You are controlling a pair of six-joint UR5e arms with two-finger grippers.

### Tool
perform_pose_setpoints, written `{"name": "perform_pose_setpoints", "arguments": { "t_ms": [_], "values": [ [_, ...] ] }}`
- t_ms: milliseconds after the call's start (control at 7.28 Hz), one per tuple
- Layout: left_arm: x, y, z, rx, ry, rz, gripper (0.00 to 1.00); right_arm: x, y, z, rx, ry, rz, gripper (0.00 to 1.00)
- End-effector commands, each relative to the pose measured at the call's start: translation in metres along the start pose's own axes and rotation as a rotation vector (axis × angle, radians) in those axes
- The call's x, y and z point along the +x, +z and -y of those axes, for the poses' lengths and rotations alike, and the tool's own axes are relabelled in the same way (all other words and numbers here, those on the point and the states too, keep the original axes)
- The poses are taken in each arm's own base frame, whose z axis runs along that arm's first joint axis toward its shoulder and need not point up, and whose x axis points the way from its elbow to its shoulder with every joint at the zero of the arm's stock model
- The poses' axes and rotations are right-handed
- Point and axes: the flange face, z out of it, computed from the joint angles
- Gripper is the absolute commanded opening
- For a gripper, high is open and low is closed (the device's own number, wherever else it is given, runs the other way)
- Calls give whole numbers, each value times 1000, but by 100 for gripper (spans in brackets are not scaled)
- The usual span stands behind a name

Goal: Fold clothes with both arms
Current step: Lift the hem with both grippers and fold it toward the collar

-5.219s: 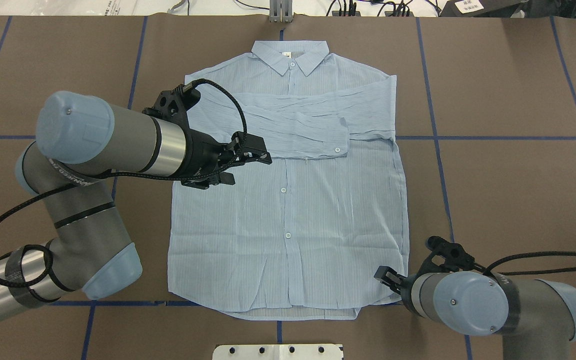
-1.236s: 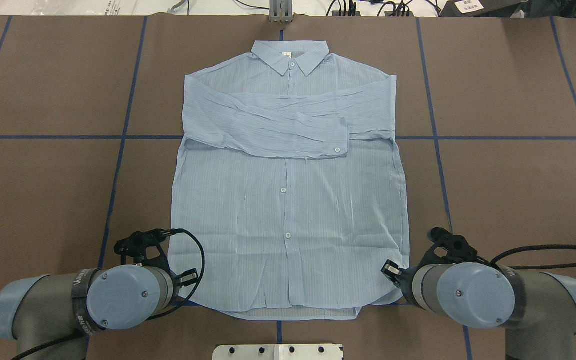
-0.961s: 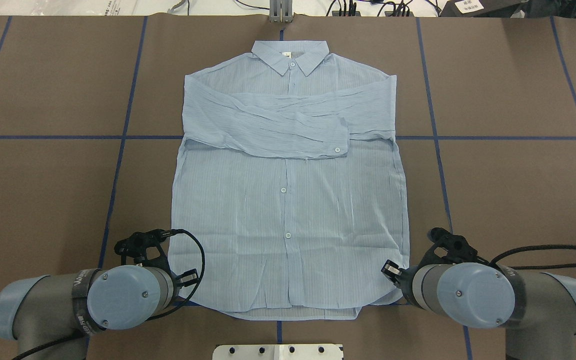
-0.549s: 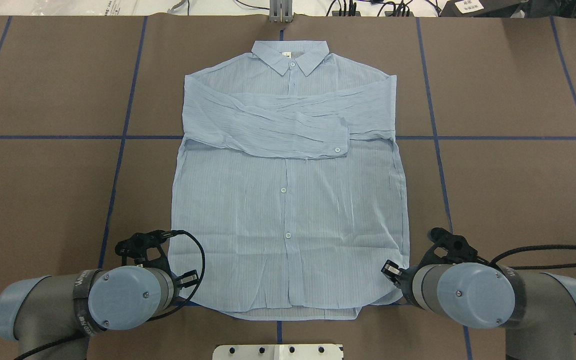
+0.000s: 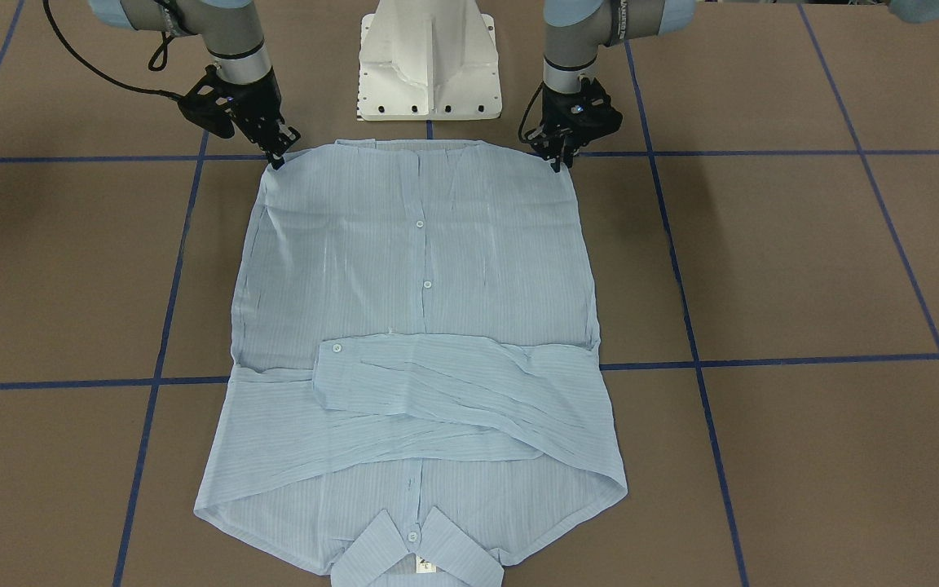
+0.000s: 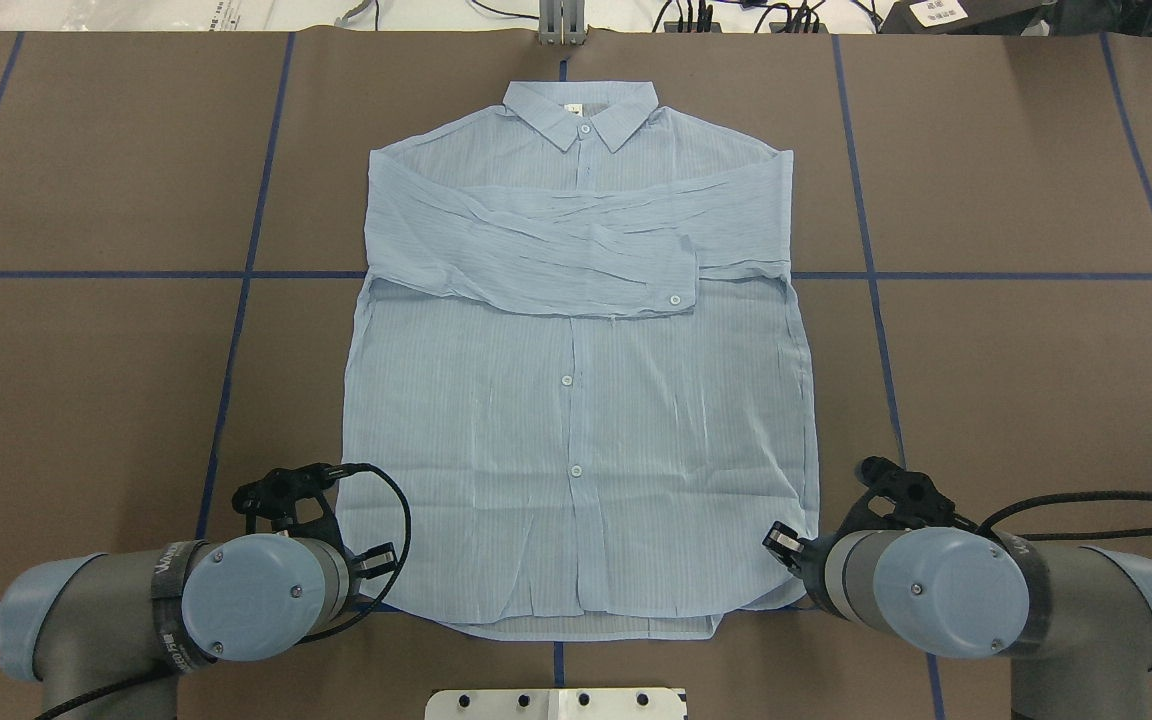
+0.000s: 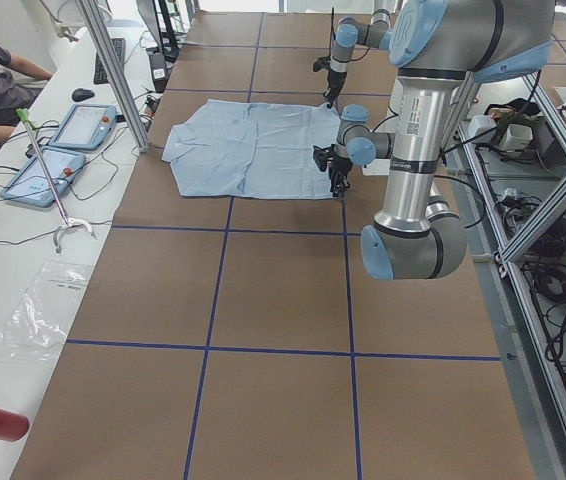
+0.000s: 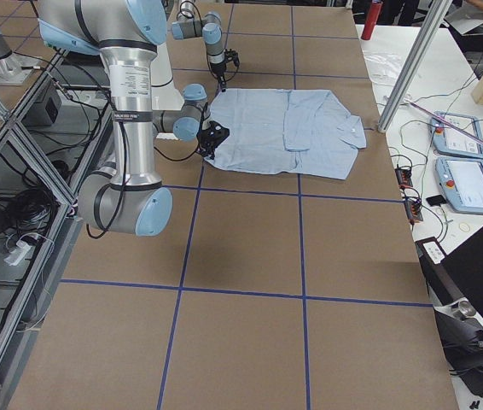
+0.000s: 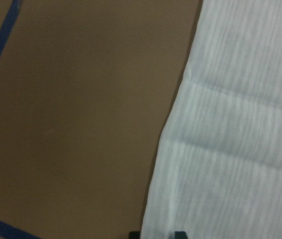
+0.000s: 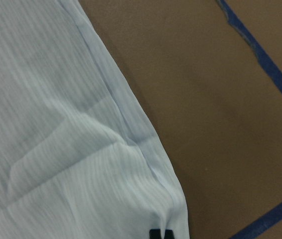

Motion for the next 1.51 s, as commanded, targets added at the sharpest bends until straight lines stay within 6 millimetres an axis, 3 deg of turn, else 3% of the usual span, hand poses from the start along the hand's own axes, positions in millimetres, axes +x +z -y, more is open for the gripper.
{"name": "perform_pose_setpoints", "arguments": {
  "t_ms": [0, 137, 412, 549, 687, 824, 961, 1236, 1373],
  "values": [
    [0, -3, 0, -3, 2, -5, 0, 0, 0, 0, 0, 0, 0, 0],
    [2, -9, 0, -6, 2, -18, 0, 0, 0, 0, -2, 0, 1, 0],
    [10, -47, -9, -94, -5, -81, 0, -2, -11, 3, -3, 5, 19, 0],
    [7, -69, -8, -109, -7, -117, 0, -4, -36, 4, -19, 8, 56, 0],
    [5, -97, -8, -134, -7, -166, 0, 3, -87, 7, -30, 8, 84, 0],
    [2, -129, -4, -174, -11, -216, 0, 4, -122, 8, -12, 7, 82, 0],
    [0, -150, 9, -166, -25, -259, 0, 1, -145, 17, 14, 22, 105, 0],
    [13, -185, 106, -13, -139, -348, 0, -31, -163, 35, 113, 62, 225, 0],
    [17, -185, 153, 3, -196, -362, 0, -56, -175, 51, 137, 95, 283, 0]
  ]
}}
